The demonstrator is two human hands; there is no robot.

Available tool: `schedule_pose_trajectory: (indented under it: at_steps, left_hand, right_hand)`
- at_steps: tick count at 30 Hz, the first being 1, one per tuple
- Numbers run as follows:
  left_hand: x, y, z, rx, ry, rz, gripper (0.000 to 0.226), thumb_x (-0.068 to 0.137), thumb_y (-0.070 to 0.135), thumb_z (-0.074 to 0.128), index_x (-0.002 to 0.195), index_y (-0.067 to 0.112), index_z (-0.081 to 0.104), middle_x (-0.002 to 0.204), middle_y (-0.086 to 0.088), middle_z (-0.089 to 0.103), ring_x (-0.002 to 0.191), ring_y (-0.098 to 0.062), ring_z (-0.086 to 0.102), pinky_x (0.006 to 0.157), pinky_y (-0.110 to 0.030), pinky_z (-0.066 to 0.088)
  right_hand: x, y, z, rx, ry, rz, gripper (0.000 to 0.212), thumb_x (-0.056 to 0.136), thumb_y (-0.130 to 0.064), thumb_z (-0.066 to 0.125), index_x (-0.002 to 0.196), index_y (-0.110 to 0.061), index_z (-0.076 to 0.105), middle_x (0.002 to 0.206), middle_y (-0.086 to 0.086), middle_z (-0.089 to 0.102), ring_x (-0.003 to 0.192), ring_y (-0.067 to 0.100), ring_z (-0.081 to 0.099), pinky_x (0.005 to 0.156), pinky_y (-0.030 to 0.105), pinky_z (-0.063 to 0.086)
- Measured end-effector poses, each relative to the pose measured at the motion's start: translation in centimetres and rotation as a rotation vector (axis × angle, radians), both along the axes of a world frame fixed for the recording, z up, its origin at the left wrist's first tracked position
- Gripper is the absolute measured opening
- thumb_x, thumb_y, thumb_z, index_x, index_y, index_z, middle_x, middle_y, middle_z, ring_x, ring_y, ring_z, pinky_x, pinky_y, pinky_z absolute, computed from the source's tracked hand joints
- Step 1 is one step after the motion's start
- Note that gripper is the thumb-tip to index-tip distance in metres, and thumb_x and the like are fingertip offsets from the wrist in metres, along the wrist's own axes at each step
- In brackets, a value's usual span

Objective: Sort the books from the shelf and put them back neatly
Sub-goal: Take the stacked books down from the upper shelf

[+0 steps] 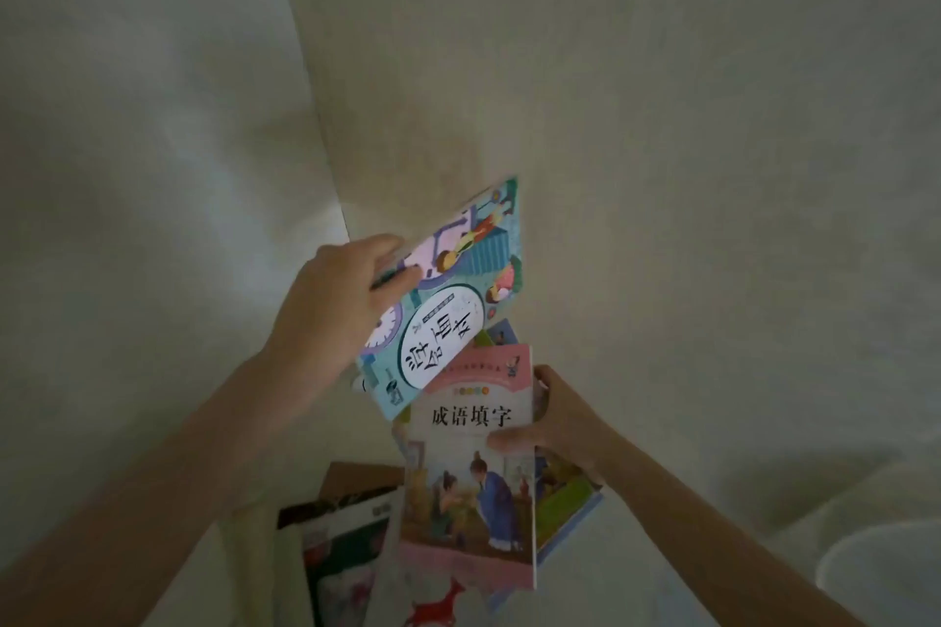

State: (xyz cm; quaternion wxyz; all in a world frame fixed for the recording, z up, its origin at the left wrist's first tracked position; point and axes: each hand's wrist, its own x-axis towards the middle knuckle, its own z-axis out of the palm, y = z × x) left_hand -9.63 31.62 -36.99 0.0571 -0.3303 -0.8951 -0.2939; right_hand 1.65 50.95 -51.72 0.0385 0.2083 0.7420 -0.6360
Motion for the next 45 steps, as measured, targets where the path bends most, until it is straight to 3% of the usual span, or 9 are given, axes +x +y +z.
schedule_pose_trajectory:
  at_steps: [7,10,13,16,21,32,36,39,45]
  left_hand:
    - [-1.2,-3.3,-15.1,-0.004,-0.470,0.167,0.023,0.094,0.027,0.056,0.097,0.005,0.063,0.066,0.002,0.063,0.043,-0.001,0.058,0.039,-0.013,0.039]
    - [-0.8,-4.5,-20.1,0.058,-0.632,0.268,0.028,0.094,0.029,0.058,0.097,0.002,0.065,0.080,-0.014,0.069,0.068,-0.025,0.066,0.059,-0.026,0.046]
    - [0.7,-5.7,-24.2,0.085,-0.808,0.385,0.030,0.093,0.026,0.059,0.096,-0.004,0.063,0.082,-0.021,0.066,0.067,-0.025,0.058,0.057,-0.019,0.041]
    - [2.5,-6.4,-26.6,0.145,-0.842,0.433,0.022,0.092,0.026,0.061,0.104,0.008,0.063,0.091,-0.010,0.069,0.073,-0.013,0.064,0.054,-0.012,0.044]
    - [2.5,-6.6,-27.8,-0.128,-0.568,0.320,0.045,0.082,0.042,0.065,0.119,0.019,0.053,0.111,-0.003,0.062,0.099,-0.021,0.060,0.076,-0.032,0.054]
    - [4.4,-7.2,-21.4,0.043,-0.672,0.232,0.035,0.096,0.026,0.054,0.130,0.018,0.052,0.124,0.001,0.055,0.102,-0.006,0.051,0.066,-0.004,0.040]
    - [4.1,-9.9,-14.1,0.261,-0.607,0.262,0.031,0.095,0.028,0.055,0.125,0.030,0.053,0.117,0.012,0.057,0.111,-0.008,0.054,0.095,-0.023,0.044]
    - [4.8,-13.6,-9.3,0.388,-0.539,0.338,0.022,0.093,0.023,0.059,0.113,0.032,0.056,0.105,0.011,0.064,0.102,-0.007,0.060,0.100,-0.031,0.046]
    - [9.9,-24.6,-0.5,0.497,-0.298,0.549,0.020,0.092,0.020,0.061,0.108,0.032,0.064,0.101,0.011,0.071,0.091,0.005,0.064,0.078,-0.005,0.045]
  right_hand:
    - [-0.3,-2.3,-11.1,-0.301,-0.197,-0.139,0.064,0.065,-0.001,0.084,0.114,-0.017,0.047,0.105,0.007,0.069,0.084,0.021,0.071,0.066,0.033,0.059]
    - [0.6,-3.2,-14.7,-0.312,-0.216,-0.178,0.055,0.067,0.001,0.083,0.113,-0.005,0.052,0.105,0.015,0.070,0.093,0.033,0.069,0.071,0.037,0.059]
    - [1.5,-4.0,-16.4,-0.104,-0.267,-0.083,0.055,0.071,-0.016,0.084,0.117,-0.006,0.058,0.114,0.012,0.067,0.095,0.017,0.068,0.070,0.019,0.052]
    - [2.4,-5.1,-17.2,0.346,-0.427,0.002,0.111,0.043,-0.085,0.064,0.130,-0.020,0.043,0.123,0.004,0.051,0.113,0.021,0.045,0.082,0.027,0.029]
    - [2.8,-5.6,-16.2,0.440,-0.371,-0.148,0.110,0.064,-0.055,0.079,0.144,-0.012,0.016,0.147,0.007,0.009,0.137,0.027,0.013,0.113,0.041,0.019]
    - [0.6,-8.2,-8.5,0.375,0.026,0.114,0.084,0.078,-0.044,0.074,0.143,-0.038,0.022,0.151,-0.008,0.006,0.140,0.015,0.015,0.117,0.042,0.022]
    - [-2.9,-11.8,-2.0,0.202,0.166,0.217,0.089,0.065,-0.062,0.072,0.138,-0.047,0.023,0.144,-0.021,0.012,0.138,0.013,0.026,0.111,0.044,0.035]
    - [-4.8,-15.0,2.1,0.194,0.245,0.313,0.081,0.074,-0.047,0.072,0.142,-0.038,0.028,0.143,-0.015,0.021,0.133,0.009,0.028,0.107,0.030,0.033]
    - [-6.5,-24.0,10.6,0.265,0.536,0.645,0.054,0.082,-0.036,0.070,0.128,-0.042,0.042,0.131,-0.022,0.044,0.116,-0.010,0.043,0.091,0.007,0.038]
